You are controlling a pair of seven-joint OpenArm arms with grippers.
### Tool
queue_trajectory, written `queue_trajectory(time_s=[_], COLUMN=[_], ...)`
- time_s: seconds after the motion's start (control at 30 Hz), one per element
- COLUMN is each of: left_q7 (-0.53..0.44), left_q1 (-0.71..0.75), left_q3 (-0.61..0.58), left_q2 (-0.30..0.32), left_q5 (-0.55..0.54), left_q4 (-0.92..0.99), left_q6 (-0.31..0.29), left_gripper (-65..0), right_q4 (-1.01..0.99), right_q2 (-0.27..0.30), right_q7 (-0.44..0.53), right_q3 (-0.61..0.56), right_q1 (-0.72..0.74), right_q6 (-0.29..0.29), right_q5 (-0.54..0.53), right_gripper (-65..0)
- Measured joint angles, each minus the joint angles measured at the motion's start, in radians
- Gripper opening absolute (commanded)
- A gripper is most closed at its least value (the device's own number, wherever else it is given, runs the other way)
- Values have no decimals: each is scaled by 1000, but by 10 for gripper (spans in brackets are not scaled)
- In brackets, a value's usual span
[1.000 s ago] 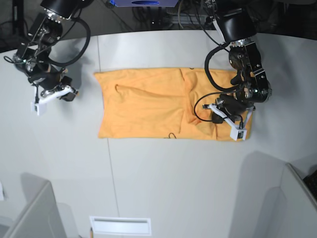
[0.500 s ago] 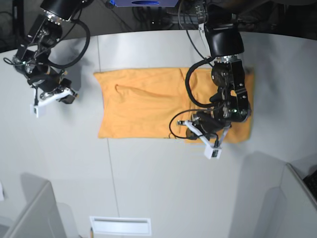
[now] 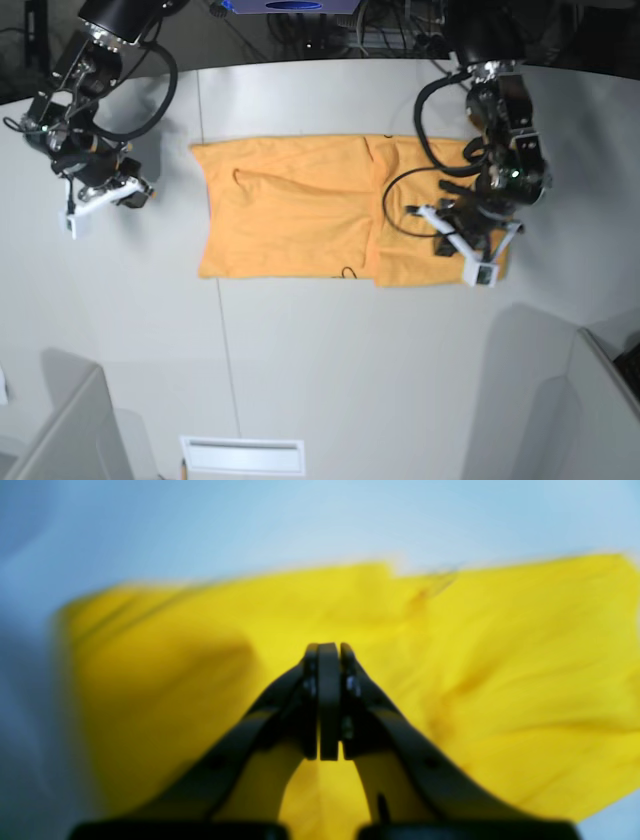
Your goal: Fold the T-shirt properly
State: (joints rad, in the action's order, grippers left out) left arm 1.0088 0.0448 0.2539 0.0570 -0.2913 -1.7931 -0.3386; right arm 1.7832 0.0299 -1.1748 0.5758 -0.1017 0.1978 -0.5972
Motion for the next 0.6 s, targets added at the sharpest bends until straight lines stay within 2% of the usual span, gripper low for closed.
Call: queue_trajectory(time_s=[0.03, 0.1, 0.13, 0.17, 0.2, 0.23, 0.33, 0.37, 0.43, 0.6], left_q7=[3, -7, -13, -24, -26, -17, -16, -16, -6, -13], left_q1=[40, 89, 113, 150, 184, 211, 279, 296, 299, 299], left_q3=[26, 92, 123, 161, 209, 260, 476, 546, 634, 710], left_q2=[23, 34, 31, 34, 40, 42, 49, 49, 47, 82], left_q5=[-4, -8, -12, -33, -45, -42, -4, -7, 3, -5], left_q4=[-41, -95, -119, -134, -133, -128, -121, -121, -117, -106], left_q6=[-3, -6, -29, -62, -98, -126, -228, -284, -347, -348], left_gripper=[-650, -650, -650, -650, -650, -650, -650, -650, -650, -650], right_q4=[-15, -51, -58, -70, -92, -124, -230, -266, -309, -387], right_q2=[-4, -16, -16, -13, -8, -5, -8, -9, -11, -3], right_q7=[-39, -95, -101, -101, -101, -102, -103, -105, -100, -27], right_q3=[0, -6, -6, -6, -5, 0, 0, 0, 0, -4], right_q1=[29, 101, 123, 134, 142, 148, 148, 148, 155, 184], right_q6=[0, 0, 6, 40, 57, 83, 91, 90, 90, 91], right_q5=[-2, -9, -30, -57, -73, -94, -154, -154, -137, -138], right_gripper=[-650, -482, -398, -308, -255, -230, -249, -263, -272, -272])
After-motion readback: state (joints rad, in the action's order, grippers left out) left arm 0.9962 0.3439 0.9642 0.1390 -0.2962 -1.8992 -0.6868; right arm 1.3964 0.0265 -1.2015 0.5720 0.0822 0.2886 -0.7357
